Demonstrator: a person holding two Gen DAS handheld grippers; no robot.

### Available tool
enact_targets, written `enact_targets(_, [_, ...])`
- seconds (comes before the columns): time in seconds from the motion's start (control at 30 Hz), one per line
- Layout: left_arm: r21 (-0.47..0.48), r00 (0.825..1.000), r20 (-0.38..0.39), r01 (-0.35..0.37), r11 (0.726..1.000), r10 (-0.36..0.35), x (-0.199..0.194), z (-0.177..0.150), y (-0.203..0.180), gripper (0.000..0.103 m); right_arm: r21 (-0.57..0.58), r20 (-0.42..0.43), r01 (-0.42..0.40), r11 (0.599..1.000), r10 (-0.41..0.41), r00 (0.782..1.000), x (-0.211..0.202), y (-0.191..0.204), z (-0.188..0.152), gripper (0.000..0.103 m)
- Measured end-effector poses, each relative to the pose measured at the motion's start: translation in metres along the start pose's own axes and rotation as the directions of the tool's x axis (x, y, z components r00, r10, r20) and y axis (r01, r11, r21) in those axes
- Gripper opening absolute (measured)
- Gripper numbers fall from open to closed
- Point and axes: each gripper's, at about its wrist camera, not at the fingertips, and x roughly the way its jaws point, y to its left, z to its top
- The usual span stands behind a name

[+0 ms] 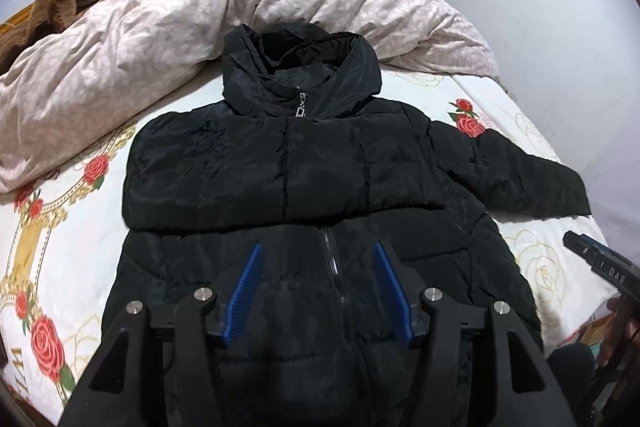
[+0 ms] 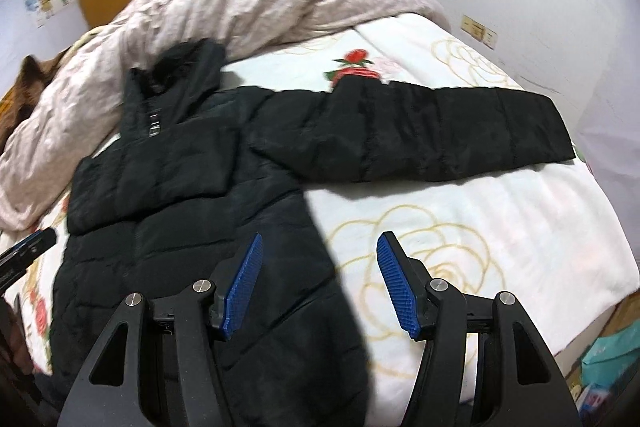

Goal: Fold large clothes
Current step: 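Reach the right tool to the other sleeve and grasp its cuff, then fold the sleeve across the jacket body with the right tool, release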

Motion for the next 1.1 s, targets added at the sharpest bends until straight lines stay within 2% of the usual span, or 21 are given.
enact_targets(0.27, [0.036,1.000,-0.015,-0.012,0.999,0.012,0.055,0.027,0.000,0.059,0.162,-0.036,0.089,0.983,-0.085,0.996,0.058,-0.076,0.027,0.060])
enact_targets(0.5, [0.032,0.999,-0.032,-0.040,0.999,0.041,0.100,0.041,0.011,0.059,0.327,-0.077,0.128,0.936,-0.109,0.991,0.104,-0.145,0.035,0.060])
enact_targets(0.6, [0.026,0.997,-0.040,-0.059,0.998,0.060,0.116,0.044,0.018,0.059,0.420,-0.076,0.114,0.900,-0.090,0.993,0.117,-0.174,0.038,0.060])
enact_targets(0.83, [0.029,0.995,-0.051,-0.081,0.996,0.083,0.139,0.042,0.024,0.060,0.576,0.058,-0.019,0.817,-0.018,0.998,0.128,-0.214,0.044,0.063])
enact_targets(0.97, [0.035,0.995,-0.047,-0.082,0.996,0.083,0.143,0.041,0.022,0.064,0.635,0.102,-0.066,0.770,0.001,0.995,0.133,-0.224,0.045,0.063])
enact_targets(1.0, [0.035,0.995,-0.047,-0.081,0.996,0.083,0.143,0.041,0.022,0.064,0.645,0.109,-0.069,0.761,-0.003,0.994,0.132,-0.225,0.044,0.059])
enact_targets(1.03, [0.036,0.995,-0.049,-0.081,0.996,0.083,0.142,0.041,0.022,0.064,0.644,0.105,-0.053,0.763,-0.019,0.994,0.132,-0.225,0.045,0.042])
enact_targets(1.1, [0.034,0.996,-0.053,-0.075,0.997,0.077,0.141,0.042,0.022,0.064,0.635,0.098,-0.050,0.771,-0.017,0.995,0.134,-0.222,0.050,0.029])
